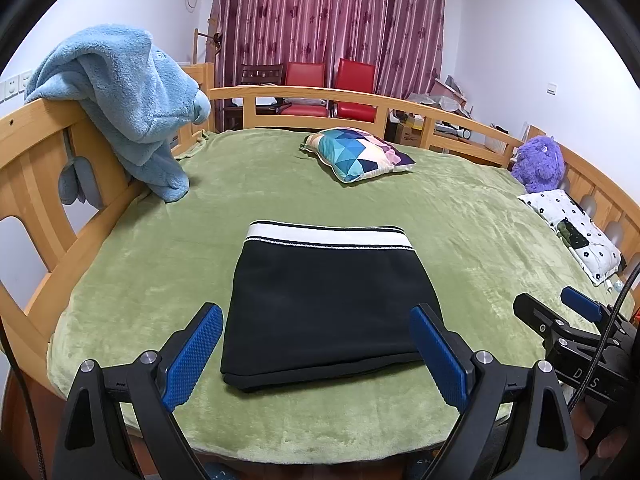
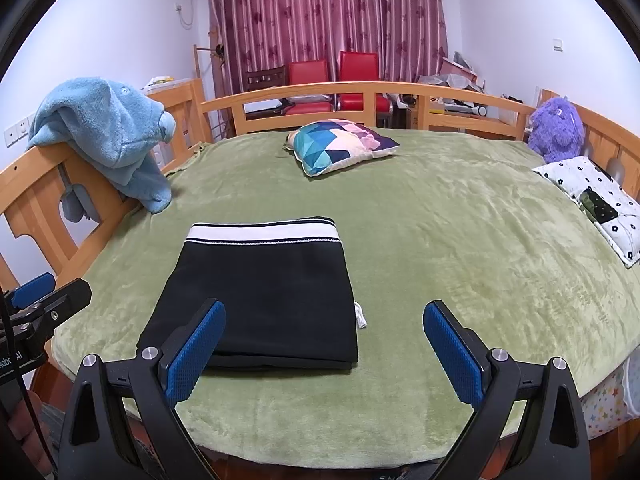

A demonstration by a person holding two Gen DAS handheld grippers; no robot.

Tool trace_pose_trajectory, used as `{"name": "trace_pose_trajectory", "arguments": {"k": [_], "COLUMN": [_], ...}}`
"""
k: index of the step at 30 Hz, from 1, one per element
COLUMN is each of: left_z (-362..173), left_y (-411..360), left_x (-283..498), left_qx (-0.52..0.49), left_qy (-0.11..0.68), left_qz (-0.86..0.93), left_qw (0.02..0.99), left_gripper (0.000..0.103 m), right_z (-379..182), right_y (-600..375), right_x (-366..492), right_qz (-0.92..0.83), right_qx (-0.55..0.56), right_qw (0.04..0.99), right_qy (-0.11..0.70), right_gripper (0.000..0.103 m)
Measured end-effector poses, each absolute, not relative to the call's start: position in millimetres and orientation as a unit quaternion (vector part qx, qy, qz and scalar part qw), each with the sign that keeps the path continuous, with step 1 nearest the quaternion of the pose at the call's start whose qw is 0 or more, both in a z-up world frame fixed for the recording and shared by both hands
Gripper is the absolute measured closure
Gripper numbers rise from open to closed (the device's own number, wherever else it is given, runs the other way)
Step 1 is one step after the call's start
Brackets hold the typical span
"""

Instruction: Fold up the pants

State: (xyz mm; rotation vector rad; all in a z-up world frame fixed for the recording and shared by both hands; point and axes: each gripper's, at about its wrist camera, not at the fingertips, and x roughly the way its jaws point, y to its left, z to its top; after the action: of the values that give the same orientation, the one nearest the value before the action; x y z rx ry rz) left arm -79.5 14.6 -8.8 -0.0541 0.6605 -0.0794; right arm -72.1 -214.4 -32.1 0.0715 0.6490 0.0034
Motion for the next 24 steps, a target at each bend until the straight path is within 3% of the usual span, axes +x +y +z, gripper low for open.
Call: {"name": "trace_pose_trajectory", "arguments": {"k": [24], "left_z": [-9.1], "left_y": [15.4], "left_x": [-78.8], "left_qx": [-0.027], "left_qy": [0.324], "left_qz": [-0.039], "left_qw": [0.945], "left_gripper": [0.008], "right_z": [-33.5], "right_y": [-217.8], "right_x": [-70.5], "right_qz": [0.0], "right_qx": [0.04], "right_qw": [0.947], "right_qy": [0.318], "right_gripper": [0.005]}}
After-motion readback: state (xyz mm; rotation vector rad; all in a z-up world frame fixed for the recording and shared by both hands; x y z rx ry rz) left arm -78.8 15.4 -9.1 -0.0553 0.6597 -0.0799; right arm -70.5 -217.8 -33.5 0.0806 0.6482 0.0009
